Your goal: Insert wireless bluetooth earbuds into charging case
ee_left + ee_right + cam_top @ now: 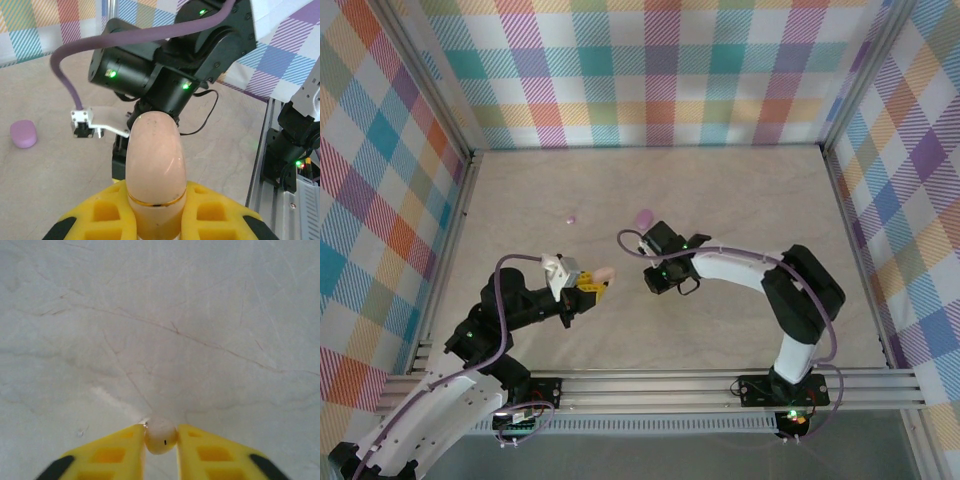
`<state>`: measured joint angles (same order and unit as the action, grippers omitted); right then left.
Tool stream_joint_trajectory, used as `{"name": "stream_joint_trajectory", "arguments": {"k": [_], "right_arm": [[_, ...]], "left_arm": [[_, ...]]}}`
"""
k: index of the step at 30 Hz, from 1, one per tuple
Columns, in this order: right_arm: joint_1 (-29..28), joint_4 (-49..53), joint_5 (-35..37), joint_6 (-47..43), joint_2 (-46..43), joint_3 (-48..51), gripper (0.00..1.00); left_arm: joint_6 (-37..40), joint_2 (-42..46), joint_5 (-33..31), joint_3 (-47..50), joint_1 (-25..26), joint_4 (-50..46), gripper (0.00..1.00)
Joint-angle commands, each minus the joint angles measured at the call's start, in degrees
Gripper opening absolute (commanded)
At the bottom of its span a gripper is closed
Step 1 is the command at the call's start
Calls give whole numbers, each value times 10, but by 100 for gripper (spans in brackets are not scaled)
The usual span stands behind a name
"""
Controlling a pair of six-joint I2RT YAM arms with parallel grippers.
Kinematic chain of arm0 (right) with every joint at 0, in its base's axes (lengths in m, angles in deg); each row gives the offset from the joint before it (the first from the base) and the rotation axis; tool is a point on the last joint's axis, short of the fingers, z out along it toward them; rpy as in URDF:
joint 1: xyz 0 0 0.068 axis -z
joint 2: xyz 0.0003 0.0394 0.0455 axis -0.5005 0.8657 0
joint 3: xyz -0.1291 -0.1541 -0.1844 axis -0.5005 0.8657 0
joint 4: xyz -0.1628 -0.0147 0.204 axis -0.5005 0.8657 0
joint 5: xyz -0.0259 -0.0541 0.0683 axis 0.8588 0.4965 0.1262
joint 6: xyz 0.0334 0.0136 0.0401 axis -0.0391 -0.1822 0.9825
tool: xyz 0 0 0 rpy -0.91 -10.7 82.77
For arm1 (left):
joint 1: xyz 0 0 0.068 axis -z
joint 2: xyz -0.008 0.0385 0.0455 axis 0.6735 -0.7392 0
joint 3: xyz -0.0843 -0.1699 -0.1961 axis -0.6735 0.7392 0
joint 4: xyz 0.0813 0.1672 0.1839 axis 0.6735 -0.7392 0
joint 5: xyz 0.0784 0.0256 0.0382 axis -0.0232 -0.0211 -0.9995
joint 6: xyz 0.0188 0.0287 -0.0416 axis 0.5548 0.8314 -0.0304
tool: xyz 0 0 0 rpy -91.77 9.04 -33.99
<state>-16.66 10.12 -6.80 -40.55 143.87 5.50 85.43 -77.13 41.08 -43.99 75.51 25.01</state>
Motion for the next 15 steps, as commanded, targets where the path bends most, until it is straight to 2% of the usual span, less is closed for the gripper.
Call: {"name": "stream_joint_trajectory", "arguments": {"k": [1,7,9,12,15], "right_arm": [[0,-21,-17,-19,-39,27,29],[25,-26,-33,-4,-80,69,38],[32,-24,-40,1,-109,82,38],[35,-36,-75,-4,-195,104,38],[34,-57,-132,-9,-304,120,43]], "left_arm": [[-1,-5,12,-4,-6,36,0],[0,-24,20,-10,-6,47,0],[3,-31,24,-13,-6,45,0],[7,-38,31,-15,-6,43,0],[7,-49,38,-18,-6,49,0]]}}
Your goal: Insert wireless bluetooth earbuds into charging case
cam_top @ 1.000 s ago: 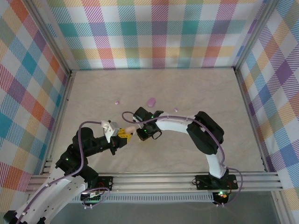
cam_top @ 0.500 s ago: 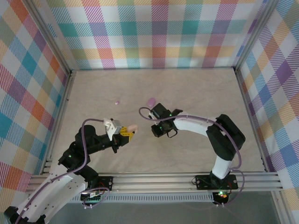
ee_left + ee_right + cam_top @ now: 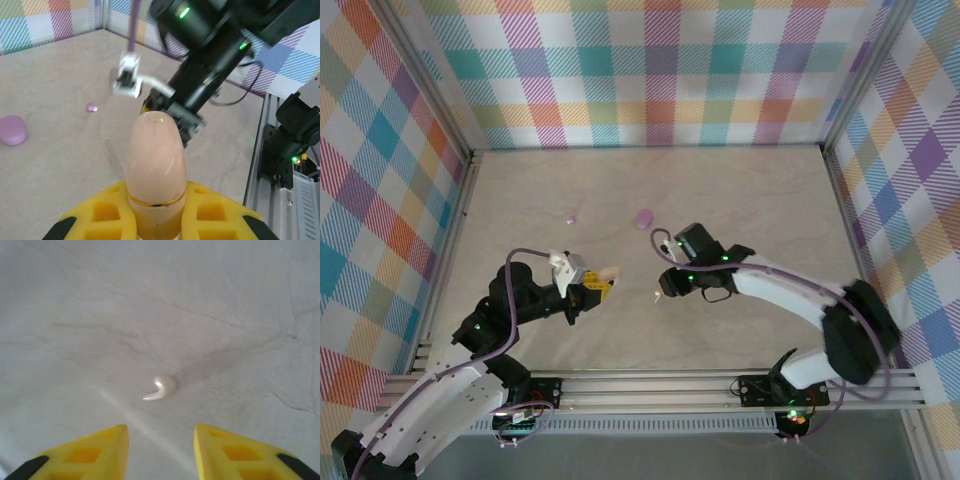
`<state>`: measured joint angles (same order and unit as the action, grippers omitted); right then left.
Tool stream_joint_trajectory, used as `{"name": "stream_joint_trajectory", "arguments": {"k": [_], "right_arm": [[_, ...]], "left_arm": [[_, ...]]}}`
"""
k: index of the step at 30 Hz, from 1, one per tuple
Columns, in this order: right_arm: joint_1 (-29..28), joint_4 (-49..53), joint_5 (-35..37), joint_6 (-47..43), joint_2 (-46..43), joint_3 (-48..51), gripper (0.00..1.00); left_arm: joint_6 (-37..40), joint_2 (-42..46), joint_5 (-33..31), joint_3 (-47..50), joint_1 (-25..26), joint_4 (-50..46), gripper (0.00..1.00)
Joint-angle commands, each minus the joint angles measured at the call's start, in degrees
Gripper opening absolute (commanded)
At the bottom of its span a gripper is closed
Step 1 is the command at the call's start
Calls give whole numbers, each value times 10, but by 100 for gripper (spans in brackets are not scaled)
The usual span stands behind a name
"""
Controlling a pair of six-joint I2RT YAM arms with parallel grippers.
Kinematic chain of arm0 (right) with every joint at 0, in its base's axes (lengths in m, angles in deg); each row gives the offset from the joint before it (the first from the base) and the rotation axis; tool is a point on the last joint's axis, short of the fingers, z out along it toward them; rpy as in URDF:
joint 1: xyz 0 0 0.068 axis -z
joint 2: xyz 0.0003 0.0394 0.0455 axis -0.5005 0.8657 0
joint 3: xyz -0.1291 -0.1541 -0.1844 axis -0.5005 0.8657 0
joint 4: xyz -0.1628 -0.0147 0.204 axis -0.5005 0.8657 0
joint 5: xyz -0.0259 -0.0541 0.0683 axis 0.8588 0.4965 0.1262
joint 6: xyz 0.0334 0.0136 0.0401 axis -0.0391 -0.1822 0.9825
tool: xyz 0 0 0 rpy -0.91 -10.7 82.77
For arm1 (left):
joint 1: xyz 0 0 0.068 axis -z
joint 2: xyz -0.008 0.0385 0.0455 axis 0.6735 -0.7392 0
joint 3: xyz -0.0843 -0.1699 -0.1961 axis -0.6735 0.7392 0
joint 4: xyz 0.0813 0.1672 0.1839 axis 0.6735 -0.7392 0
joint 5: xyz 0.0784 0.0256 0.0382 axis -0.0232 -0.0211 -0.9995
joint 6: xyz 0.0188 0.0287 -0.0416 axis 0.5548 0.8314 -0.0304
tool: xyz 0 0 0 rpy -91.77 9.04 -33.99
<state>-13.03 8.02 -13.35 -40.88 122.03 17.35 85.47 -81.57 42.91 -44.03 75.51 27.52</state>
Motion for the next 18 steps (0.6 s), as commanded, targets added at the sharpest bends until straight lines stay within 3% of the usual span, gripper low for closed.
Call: {"name": "stream_joint_trajectory", "arguments": {"k": [1,6,12,18], "right_arm": [[-3,-46,-91,-10,-122,7,46],[-33,-56,-134,-58,-212,-17,50],[-111,27,-99,-140,-152,-120,58],[-120,42,-45,-193,-104,-142,60]], "left_arm": [[6,-10,24,-19,-6,28,0],[2,-45,43,-19,-6,67,0],[7,-76,79,-27,-6,88,0],[6,-75,99,-30,-6,86,0]]}}
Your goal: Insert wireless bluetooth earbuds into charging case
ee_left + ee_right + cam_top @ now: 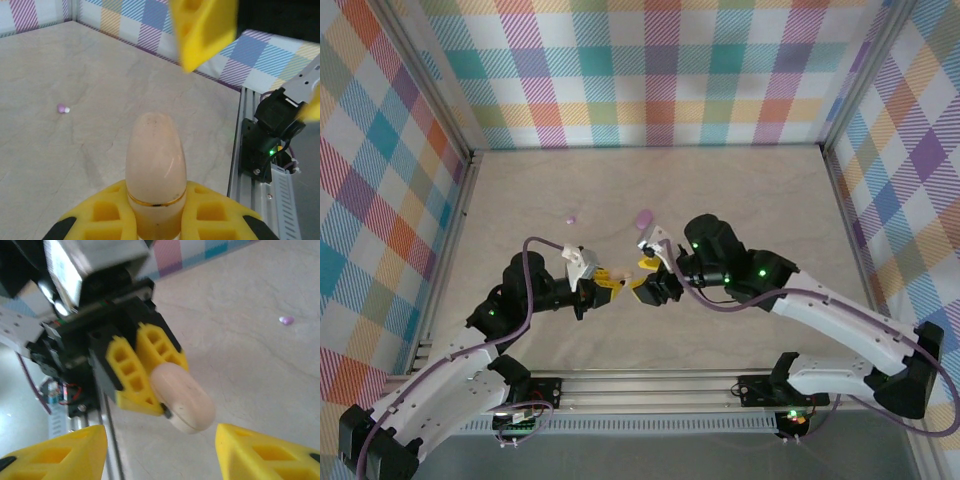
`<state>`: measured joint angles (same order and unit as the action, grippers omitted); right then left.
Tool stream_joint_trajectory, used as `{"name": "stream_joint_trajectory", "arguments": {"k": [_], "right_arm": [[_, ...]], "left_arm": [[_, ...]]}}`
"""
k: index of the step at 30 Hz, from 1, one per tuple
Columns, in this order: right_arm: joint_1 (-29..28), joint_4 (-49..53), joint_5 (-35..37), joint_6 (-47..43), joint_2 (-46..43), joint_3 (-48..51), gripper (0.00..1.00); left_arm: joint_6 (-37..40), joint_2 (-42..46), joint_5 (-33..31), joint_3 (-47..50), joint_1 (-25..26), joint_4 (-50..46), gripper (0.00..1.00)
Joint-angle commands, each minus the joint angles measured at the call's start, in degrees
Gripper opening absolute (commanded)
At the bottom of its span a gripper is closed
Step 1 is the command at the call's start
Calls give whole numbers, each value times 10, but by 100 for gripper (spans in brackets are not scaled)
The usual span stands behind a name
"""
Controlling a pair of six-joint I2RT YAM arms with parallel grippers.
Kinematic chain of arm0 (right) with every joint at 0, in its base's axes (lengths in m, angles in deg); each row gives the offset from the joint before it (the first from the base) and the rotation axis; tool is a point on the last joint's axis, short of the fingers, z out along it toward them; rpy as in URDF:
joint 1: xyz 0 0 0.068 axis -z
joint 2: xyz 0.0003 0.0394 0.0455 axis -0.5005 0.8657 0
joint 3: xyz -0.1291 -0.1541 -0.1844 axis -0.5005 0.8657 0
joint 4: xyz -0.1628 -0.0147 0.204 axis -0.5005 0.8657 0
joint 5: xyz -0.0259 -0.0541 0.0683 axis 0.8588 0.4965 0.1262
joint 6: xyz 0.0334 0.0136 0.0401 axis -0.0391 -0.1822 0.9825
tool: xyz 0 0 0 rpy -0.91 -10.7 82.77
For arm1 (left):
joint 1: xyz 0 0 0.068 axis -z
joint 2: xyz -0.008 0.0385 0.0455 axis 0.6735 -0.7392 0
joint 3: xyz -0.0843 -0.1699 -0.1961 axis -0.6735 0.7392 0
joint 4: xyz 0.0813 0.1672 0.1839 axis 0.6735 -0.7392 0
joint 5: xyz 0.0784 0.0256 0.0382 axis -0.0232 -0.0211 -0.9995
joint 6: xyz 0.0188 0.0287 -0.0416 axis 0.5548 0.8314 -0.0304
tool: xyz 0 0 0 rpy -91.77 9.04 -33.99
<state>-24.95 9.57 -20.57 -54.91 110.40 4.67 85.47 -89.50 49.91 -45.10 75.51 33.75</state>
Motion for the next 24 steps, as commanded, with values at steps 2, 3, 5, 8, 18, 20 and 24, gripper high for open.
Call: {"name": "stream_joint_trajectory", "arguments": {"k": [2,3,5,8,18,20,24], "right_arm": [[-1,20,31,-58,23,-20,61],[-1,19,32,-60,29,-25,61],[0,16,40,-60,42,-34,62],[0,17,61,-59,63,-47,61],[51,27,62,-6,77,-66,58],[59,29,51,4,80,-68,58],[69,25,37,21,82,-72,58]], "left_arm": [[6,5,35,-21,-6,19,0],[5,6,37,-21,-6,18,0],[6,7,40,-21,-6,16,0],[4,7,43,-22,-5,17,0],[9,13,48,-19,-3,10,0],[8,11,50,-18,-3,11,0],[8,8,50,-14,-2,13,0]]}}
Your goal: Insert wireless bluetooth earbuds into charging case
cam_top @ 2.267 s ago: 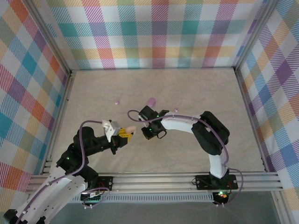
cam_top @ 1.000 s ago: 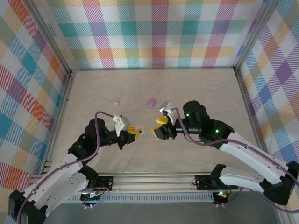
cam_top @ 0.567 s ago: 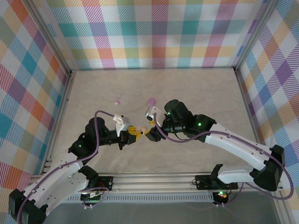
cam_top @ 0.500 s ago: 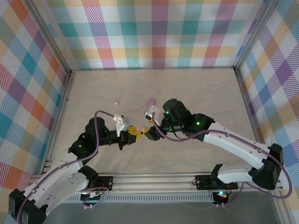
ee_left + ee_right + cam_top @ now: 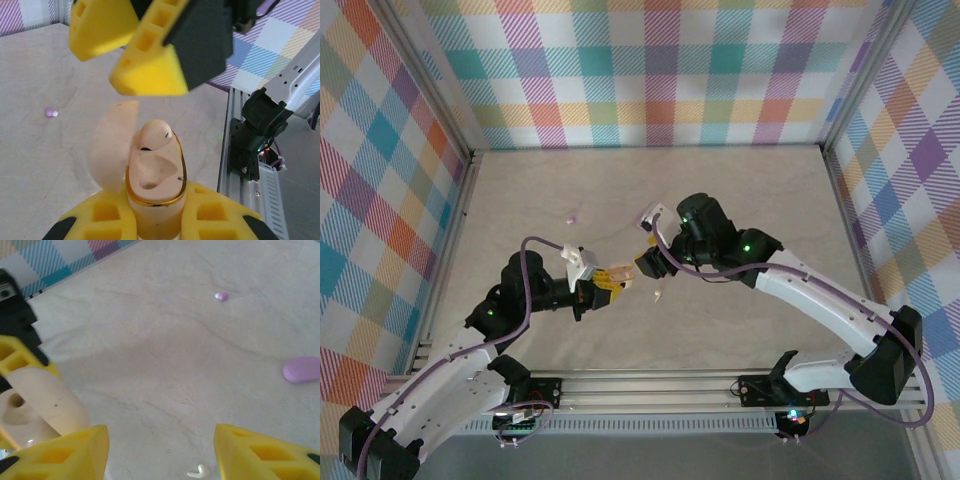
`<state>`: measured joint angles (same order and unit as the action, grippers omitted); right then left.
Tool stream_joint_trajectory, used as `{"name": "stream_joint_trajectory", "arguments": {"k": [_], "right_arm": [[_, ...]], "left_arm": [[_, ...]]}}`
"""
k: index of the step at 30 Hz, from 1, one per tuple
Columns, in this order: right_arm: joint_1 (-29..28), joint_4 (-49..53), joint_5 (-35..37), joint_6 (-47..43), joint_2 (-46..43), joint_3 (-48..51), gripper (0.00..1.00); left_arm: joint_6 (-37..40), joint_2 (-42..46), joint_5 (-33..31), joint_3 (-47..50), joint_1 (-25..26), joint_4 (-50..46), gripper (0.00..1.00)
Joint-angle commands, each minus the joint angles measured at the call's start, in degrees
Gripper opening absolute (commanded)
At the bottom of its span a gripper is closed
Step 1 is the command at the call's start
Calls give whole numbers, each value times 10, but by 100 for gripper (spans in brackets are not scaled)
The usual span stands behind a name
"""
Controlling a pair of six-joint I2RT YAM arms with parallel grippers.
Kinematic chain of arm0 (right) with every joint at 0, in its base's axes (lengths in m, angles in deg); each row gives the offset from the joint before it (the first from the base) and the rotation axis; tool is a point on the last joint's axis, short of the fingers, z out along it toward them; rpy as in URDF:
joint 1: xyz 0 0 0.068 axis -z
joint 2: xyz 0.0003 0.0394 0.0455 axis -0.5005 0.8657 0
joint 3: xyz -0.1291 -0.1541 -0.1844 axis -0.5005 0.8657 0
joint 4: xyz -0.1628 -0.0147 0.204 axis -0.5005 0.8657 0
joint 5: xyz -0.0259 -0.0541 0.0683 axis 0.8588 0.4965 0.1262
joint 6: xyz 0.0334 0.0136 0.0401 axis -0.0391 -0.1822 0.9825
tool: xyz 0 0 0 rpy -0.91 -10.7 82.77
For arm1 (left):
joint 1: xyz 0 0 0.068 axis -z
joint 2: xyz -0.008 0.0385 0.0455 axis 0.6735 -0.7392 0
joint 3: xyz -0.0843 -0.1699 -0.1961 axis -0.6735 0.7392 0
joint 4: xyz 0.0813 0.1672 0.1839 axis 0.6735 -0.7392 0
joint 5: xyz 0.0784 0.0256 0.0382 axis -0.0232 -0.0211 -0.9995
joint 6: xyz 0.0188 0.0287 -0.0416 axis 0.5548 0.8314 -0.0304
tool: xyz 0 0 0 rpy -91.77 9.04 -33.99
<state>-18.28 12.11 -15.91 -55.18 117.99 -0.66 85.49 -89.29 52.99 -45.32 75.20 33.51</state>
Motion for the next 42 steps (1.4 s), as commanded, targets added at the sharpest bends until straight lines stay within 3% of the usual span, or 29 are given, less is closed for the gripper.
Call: {"name": "stream_joint_trajectory", "arguments": {"k": [1,7,15,20,29,35,42], "right_arm": [[2,2,-10,26,9,-21,58],[18,10,-30,80,-6,-12,57],[123,37,-70,264,-60,58,56],[124,72,-44,316,-21,88,51],[112,4,-85,429,112,128,41],[88,-10,-83,449,181,110,32],[78,-20,-74,440,226,93,31]], "left_arm": [[8,6,18,-11,1,15,0],[5,4,-23,-11,1,-1,0],[-14,9,-58,14,0,24,0],[-14,18,-67,22,0,20,0],[-5,31,-65,23,0,-4,0],[-4,37,-63,24,0,-10,0],[0,47,-62,26,0,-18,0]]}}
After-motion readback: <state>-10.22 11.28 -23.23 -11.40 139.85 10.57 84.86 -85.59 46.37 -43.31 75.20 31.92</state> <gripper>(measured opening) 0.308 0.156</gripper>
